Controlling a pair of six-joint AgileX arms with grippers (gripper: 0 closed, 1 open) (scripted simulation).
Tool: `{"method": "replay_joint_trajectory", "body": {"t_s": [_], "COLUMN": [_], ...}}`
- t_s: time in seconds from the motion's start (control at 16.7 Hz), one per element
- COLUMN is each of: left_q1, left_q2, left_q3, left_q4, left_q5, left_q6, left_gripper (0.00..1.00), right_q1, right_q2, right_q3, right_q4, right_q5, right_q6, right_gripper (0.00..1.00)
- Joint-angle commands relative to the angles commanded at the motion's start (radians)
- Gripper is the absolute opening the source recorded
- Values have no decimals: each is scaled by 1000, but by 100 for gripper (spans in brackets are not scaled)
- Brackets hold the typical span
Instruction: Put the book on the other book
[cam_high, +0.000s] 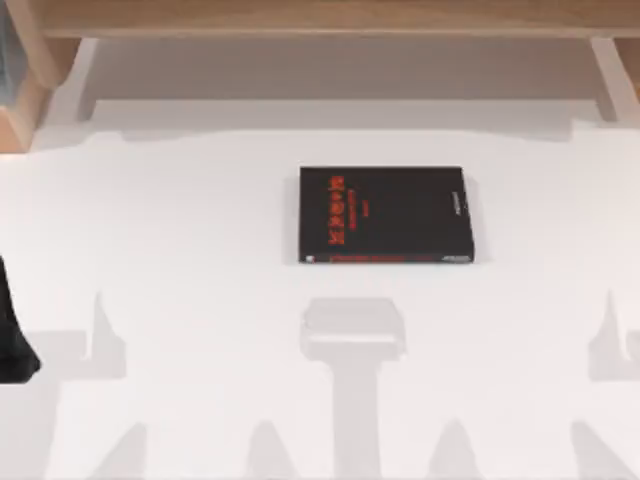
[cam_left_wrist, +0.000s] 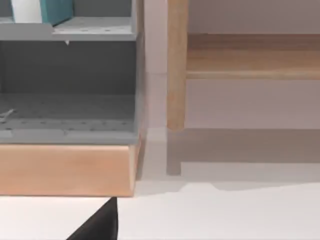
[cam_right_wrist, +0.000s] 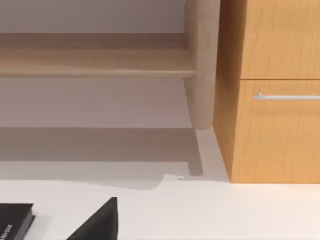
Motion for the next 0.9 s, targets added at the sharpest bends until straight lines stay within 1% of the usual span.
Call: {"method": "replay_joint_trajectory", "body": {"t_s": [0.18,0.42,0.6,0.9], "left_q1": [3,39,87,186], "left_q2": [10,157,379,903], "left_q3": [10,139,309,657], "left_q4": [4,57,126,267], "left_q5": [3,45,99,209], "left_q6": [0,0,0,0], "left_gripper": [100,100,100,100], "right_q1": [0,0,0,0], "right_q2": [0,0,0,0], "right_q3": [0,0,0,0], "right_q4": [0,0,0,0], "right_q5": [0,0,0,0], "right_q6": [0,0,0,0], "right_gripper": [100,100,100,100]}}
